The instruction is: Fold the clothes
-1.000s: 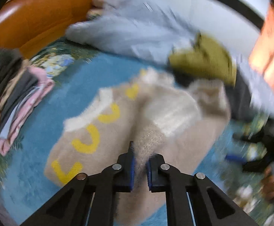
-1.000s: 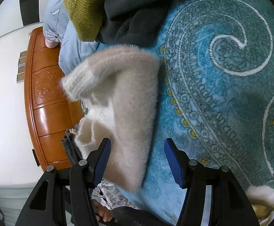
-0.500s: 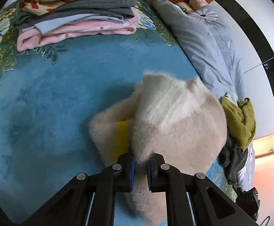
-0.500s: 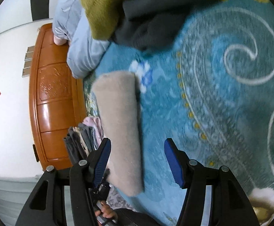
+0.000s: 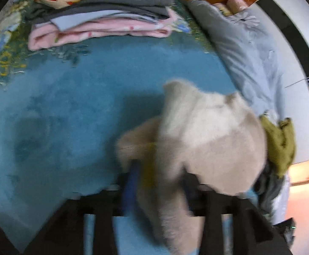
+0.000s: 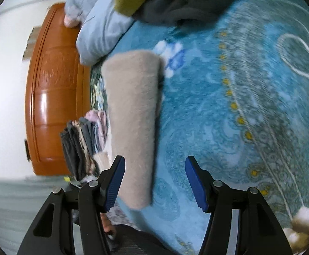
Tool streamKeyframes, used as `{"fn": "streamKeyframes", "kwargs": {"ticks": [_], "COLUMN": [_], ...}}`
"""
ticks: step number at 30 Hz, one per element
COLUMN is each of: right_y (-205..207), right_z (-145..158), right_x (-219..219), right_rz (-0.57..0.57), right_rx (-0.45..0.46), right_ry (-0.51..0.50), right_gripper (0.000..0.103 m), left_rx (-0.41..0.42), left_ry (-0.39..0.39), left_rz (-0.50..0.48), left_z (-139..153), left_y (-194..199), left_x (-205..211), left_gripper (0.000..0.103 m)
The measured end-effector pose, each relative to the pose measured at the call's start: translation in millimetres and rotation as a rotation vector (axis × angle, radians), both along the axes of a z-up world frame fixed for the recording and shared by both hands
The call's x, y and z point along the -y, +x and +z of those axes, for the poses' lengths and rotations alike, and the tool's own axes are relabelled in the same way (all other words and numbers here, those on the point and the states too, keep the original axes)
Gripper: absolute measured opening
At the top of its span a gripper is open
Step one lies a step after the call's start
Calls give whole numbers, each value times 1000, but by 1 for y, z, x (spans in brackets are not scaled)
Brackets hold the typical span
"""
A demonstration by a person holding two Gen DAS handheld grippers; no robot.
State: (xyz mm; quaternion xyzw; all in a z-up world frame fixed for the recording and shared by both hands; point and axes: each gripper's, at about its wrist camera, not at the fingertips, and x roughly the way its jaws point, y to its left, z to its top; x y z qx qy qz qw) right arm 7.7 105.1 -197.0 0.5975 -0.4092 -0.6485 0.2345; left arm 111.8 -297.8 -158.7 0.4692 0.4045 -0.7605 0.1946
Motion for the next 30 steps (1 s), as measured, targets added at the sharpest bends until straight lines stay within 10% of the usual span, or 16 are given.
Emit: {"fn": "streamKeyframes", "kwargs": {"ticks": [13,30], "right_y": [-46,-129], "right_z": [-18,-48], "right_x": [32,65], "right_rz": [-13,-136], "right_rx": [-29,-33], "right_ry": [36,-35], "right_gripper": [62,65], "left_rx": [-37,-140], "left_ry": [424,419], "left_rz": [140,146], "left_z": [-58,-73], "left_y": [10,-22], "left_x": [22,36], "left_gripper": [76,77]}}
